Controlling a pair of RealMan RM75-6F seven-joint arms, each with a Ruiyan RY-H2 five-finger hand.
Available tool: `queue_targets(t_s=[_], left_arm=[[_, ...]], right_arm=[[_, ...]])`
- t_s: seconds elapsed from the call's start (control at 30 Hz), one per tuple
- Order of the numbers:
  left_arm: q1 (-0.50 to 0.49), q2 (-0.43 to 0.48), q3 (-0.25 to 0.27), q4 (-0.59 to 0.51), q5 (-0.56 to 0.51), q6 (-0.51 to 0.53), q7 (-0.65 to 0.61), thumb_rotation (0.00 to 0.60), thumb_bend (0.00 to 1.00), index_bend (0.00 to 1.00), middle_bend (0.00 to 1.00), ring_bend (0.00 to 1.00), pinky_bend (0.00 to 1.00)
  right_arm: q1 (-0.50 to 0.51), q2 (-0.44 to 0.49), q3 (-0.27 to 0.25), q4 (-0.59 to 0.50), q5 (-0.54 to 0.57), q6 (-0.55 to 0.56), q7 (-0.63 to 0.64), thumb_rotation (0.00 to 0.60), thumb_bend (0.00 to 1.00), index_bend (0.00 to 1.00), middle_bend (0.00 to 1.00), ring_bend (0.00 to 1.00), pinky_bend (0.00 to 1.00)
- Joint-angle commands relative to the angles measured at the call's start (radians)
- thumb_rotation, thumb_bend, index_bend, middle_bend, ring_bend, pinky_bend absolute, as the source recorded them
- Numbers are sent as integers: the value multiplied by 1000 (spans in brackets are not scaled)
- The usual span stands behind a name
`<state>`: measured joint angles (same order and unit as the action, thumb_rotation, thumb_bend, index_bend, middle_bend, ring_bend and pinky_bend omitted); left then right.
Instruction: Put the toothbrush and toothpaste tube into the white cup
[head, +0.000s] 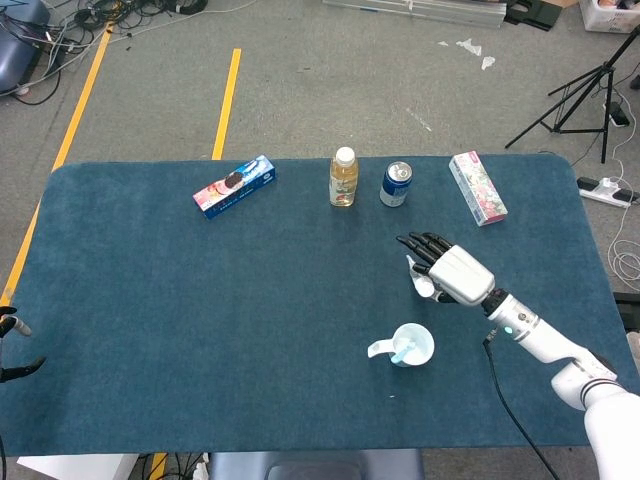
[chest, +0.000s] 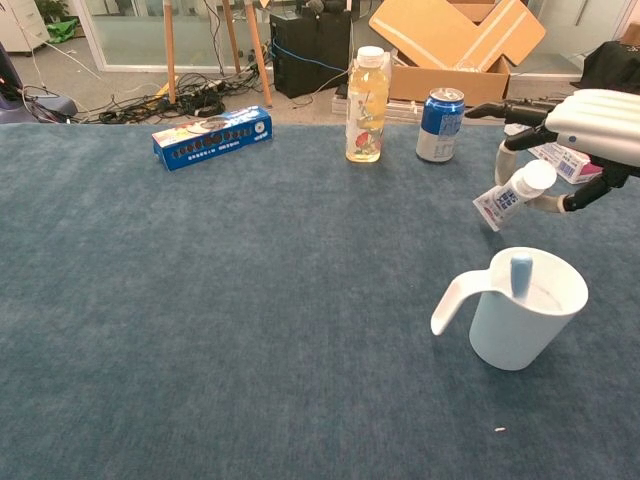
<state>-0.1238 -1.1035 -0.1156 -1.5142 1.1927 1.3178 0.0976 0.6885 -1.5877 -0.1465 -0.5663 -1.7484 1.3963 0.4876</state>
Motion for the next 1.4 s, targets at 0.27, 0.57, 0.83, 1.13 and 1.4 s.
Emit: queue_targets(t_s=[0.27, 0.57, 0.83, 1.13, 1.4], left_arm=[[10, 16, 11, -25, 36, 21, -14, 600, 0, 469, 250, 247, 305], [22, 21, 23, -49, 71, 55, -6, 600, 0, 469, 250, 247, 305], [25, 22, 26, -56, 78, 60, -1, 600, 0, 469, 250, 246, 306], [20, 19, 25, -52, 69, 48, 6, 600, 0, 469, 250, 246, 305], [18, 17, 27, -53, 68, 43, 16, 600, 0, 469, 250, 247, 305]], right_arm=[[-52, 99, 56, -223, 38, 69, -48, 600, 248, 603, 0, 0, 162], [-85, 191, 84, -412, 54, 87, -75, 600, 247, 602, 0, 0, 162], [-115, 303, 108, -591, 44, 129, -112, 600, 247, 603, 1, 0, 162], [-156, 460, 107, -831, 14, 152, -157, 600, 246, 607, 7, 0, 162], [-183, 584, 79, -993, -16, 123, -129, 600, 248, 607, 7, 0, 162]])
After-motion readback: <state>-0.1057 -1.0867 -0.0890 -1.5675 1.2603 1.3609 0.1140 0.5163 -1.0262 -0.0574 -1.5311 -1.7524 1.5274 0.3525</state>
